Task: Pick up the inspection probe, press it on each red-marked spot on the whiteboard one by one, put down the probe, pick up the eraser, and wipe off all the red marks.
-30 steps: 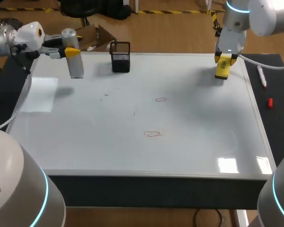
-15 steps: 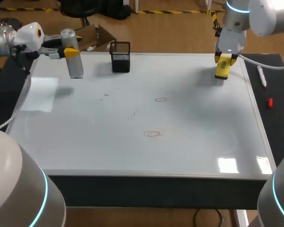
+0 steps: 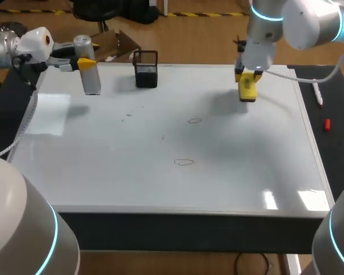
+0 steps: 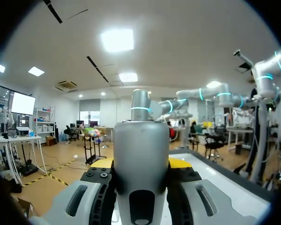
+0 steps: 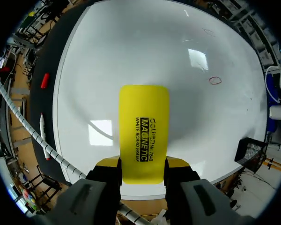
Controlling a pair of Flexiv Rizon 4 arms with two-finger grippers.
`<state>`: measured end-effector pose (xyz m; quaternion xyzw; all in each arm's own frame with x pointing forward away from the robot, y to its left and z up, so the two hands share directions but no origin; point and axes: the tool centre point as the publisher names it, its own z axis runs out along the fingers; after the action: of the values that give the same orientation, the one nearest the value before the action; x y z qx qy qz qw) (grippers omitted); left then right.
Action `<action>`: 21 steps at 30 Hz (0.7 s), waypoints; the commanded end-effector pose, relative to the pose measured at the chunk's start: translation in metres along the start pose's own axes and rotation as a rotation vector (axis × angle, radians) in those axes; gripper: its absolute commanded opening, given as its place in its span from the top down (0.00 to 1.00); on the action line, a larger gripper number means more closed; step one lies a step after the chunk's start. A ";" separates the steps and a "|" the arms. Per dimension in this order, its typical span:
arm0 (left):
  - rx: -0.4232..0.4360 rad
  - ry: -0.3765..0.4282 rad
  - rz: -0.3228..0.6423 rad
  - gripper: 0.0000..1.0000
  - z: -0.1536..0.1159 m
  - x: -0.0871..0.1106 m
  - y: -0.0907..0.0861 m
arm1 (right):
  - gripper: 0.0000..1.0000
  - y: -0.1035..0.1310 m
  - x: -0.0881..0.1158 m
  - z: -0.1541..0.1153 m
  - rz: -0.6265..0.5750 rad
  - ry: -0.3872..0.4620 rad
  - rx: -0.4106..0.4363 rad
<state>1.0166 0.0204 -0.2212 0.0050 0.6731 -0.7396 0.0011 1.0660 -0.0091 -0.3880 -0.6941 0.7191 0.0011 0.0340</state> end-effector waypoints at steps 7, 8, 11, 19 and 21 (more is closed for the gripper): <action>0.000 0.001 0.000 1.00 0.000 0.000 -0.001 | 1.00 0.042 -0.069 -0.011 -0.129 -0.058 0.030; 0.000 0.001 0.000 1.00 0.000 0.000 -0.001 | 1.00 0.046 -0.078 -0.010 -0.144 -0.068 0.022; 0.000 0.001 0.000 1.00 0.000 0.000 -0.001 | 1.00 0.057 -0.103 -0.005 -0.188 -0.075 0.005; 0.000 0.001 0.000 1.00 0.000 0.000 -0.001 | 1.00 0.075 -0.152 0.007 -0.249 -0.070 -0.018; 0.000 0.001 0.000 1.00 0.000 0.000 -0.001 | 1.00 0.079 -0.162 0.009 -0.261 -0.064 -0.020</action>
<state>1.0167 0.0204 -0.2213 0.0051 0.6730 -0.7396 0.0010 0.9890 0.1412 -0.3875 -0.7810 0.6206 0.0336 0.0621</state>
